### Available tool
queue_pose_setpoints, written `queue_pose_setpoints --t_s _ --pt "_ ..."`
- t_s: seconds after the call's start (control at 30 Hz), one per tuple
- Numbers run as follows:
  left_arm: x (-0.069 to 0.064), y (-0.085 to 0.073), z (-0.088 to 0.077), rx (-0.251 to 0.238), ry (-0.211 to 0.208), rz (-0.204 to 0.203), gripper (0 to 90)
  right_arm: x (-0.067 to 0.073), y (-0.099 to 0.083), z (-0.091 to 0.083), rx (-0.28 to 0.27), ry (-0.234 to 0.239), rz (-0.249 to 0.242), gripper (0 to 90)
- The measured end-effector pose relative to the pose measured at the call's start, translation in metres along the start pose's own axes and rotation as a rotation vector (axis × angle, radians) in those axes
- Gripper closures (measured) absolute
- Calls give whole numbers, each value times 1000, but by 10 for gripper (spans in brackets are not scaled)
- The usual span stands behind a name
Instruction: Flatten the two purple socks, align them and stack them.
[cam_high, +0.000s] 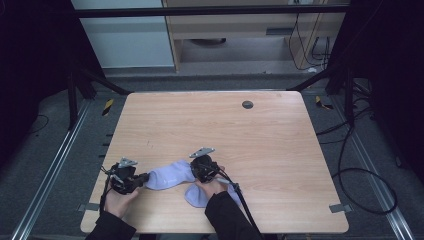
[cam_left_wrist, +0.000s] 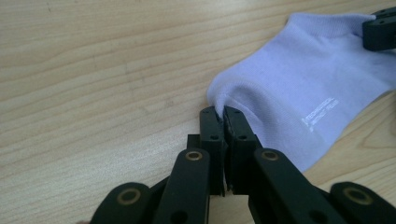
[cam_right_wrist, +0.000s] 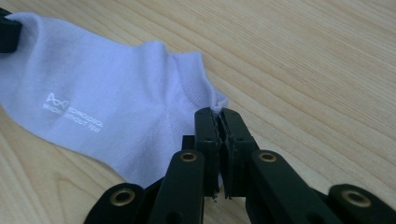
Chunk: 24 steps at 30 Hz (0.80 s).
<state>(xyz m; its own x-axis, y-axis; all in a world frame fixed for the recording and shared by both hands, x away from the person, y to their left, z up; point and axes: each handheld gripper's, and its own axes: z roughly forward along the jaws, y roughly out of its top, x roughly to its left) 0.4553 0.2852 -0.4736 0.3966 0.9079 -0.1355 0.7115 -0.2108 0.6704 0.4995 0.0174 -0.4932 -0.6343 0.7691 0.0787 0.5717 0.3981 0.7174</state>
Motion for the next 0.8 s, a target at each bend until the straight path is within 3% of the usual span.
queue_pose_setpoints --t_s 0.33,0.8 --pt "-18 13 -16 -79 -60 29 868 -4 6 -41 -91 36 16 873" --pt "-58 25 -9 -70 -128 93 868 -28 -17 -97 -128 24 32 872"
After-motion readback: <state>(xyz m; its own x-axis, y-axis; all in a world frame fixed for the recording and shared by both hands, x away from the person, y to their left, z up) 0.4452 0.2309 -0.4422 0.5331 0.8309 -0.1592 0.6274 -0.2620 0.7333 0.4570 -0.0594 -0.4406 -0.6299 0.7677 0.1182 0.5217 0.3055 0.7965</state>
